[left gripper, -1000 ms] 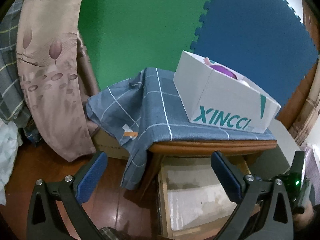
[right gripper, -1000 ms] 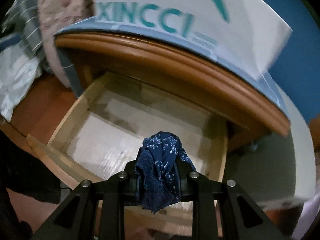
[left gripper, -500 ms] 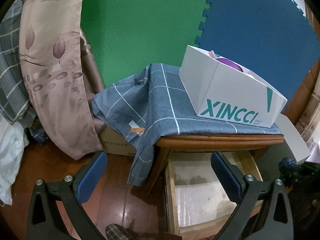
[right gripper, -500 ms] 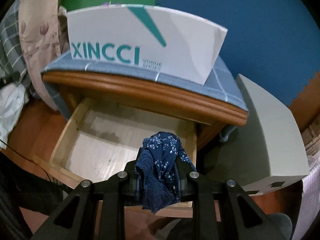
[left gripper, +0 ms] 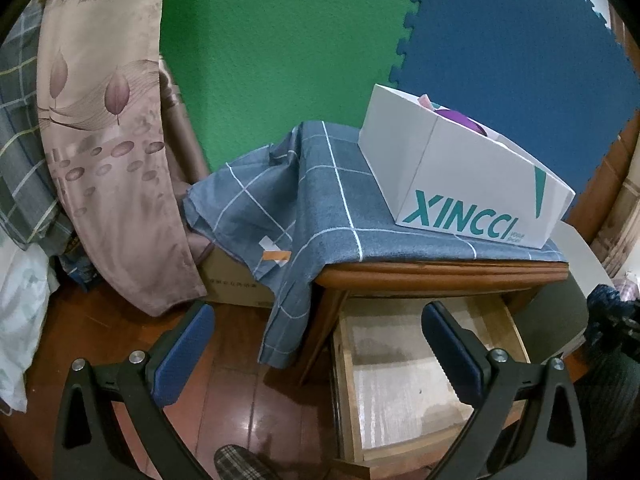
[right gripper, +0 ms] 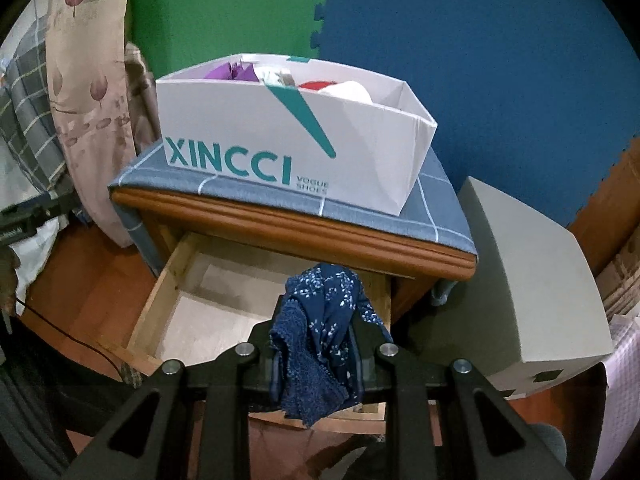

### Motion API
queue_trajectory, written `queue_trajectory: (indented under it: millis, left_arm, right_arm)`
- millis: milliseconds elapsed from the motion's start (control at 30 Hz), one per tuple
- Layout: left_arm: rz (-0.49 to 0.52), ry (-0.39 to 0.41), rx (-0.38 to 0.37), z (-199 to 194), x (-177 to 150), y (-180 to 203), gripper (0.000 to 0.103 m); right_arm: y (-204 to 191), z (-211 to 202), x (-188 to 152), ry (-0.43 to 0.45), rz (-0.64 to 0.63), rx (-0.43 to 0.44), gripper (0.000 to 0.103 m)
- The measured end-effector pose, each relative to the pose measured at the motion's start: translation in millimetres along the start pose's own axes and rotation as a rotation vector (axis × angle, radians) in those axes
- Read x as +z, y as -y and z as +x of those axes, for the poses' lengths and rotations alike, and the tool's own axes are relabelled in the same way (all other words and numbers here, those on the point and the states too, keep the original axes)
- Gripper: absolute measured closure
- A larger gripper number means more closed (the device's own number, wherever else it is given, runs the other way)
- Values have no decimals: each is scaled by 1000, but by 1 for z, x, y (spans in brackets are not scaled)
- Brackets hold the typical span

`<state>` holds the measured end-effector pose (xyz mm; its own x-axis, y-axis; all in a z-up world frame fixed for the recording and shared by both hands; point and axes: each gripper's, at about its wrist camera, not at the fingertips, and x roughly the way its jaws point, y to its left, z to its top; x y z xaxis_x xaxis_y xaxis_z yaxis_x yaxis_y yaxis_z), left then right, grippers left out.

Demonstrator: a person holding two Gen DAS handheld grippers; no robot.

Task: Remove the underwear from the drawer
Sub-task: 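Lift the dark blue underwear with the right gripper up over the box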

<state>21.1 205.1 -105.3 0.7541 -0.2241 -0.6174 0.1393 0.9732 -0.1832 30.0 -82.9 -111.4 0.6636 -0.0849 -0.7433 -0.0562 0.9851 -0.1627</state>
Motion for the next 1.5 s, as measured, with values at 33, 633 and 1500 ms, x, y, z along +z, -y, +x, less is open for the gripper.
queue_trajectory:
  millis: [33,633,1500]
  left_arm:
    - [1,-2,0,0,0,0,1]
    - [20,-29,-21,7,-1,7,1]
    - [-11,-19,-59,5,3,5,1]
  right_arm:
    - [0,-3,2,4,1,1,78]
    - [1,-19,40,83,-21,-48,78]
    - [51,-39,203,262,27,-62,77]
